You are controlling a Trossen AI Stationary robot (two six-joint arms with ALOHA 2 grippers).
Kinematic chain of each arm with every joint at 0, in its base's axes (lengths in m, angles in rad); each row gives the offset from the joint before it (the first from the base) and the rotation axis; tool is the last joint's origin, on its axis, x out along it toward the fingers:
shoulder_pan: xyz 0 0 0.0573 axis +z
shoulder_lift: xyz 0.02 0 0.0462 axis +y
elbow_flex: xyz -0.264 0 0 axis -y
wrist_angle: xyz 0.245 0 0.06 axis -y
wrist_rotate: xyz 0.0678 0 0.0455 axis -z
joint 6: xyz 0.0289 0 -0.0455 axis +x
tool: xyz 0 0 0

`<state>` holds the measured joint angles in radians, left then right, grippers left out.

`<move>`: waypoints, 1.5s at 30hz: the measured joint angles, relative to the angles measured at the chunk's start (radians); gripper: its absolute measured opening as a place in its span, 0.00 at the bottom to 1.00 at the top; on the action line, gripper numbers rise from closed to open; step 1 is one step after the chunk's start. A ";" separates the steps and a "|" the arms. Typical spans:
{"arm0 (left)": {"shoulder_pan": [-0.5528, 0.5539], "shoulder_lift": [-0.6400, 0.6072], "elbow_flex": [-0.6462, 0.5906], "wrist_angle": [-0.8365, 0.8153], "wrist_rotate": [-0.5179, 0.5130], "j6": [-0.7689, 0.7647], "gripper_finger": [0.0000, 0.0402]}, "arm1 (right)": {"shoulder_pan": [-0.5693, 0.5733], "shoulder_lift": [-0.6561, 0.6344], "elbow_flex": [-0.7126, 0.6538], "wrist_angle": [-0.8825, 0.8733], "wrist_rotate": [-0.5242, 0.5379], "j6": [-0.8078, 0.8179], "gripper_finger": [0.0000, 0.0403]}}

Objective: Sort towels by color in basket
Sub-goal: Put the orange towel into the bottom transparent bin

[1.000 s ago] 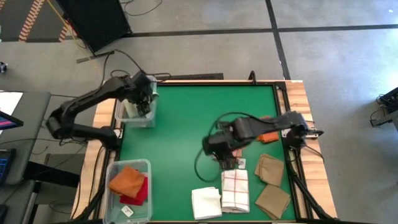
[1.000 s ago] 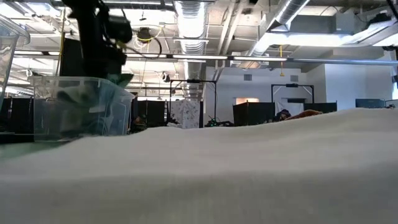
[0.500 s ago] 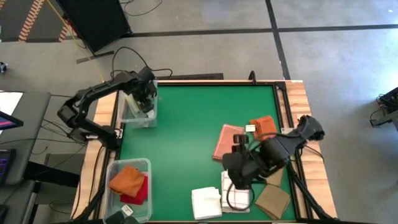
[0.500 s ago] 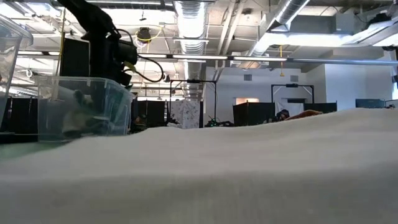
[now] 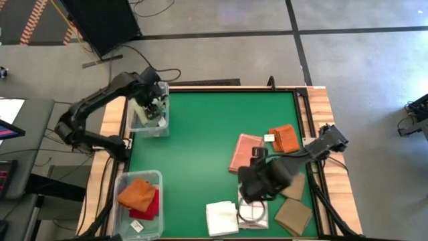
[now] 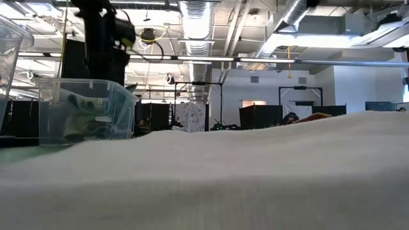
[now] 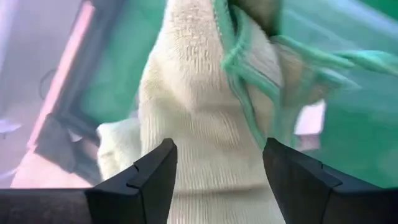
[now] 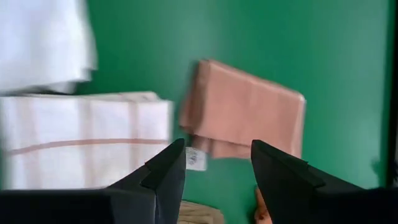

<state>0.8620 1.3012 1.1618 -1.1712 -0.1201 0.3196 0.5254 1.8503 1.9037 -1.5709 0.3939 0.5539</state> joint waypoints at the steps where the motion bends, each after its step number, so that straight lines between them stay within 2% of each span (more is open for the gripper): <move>1: -0.005 -0.019 0.011 -0.012 0.001 -0.004 0.56 | -0.014 0.000 -0.028 0.001 0.000 0.003 0.53; 9: -0.070 -0.196 0.077 -0.059 0.019 -0.055 0.56 | -0.118 0.000 -0.249 0.001 -0.010 -0.002 0.53; 14: -0.141 -0.280 0.077 -0.055 0.071 -0.111 0.56 | -0.187 -0.008 -0.373 0.001 -0.010 -0.029 0.53; 21: -0.283 -0.326 0.077 -0.079 0.092 -0.200 0.56 | -0.306 -0.136 -0.587 0.048 -0.007 -0.034 0.53; 26: -0.398 -0.326 0.077 -0.077 0.092 -0.258 0.56 | -0.399 -0.318 -0.768 0.165 -0.012 -0.031 0.53; 34: -0.590 -0.300 0.077 0.008 0.091 -0.336 0.56 | -0.590 -0.592 -1.014 0.254 -0.098 0.048 0.53; 40: -0.709 -0.240 0.077 0.082 0.089 -0.363 0.56 | -0.711 -0.701 -1.149 0.359 -0.153 0.067 0.53; 45: -0.792 -0.157 0.077 0.099 0.089 -0.370 0.56 | -0.762 -0.728 -1.222 0.470 -0.217 0.035 0.55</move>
<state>0.0704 1.1443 1.2388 -1.0719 -0.0311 -0.0502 -0.2362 1.1226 0.6818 -1.1010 0.1774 0.5893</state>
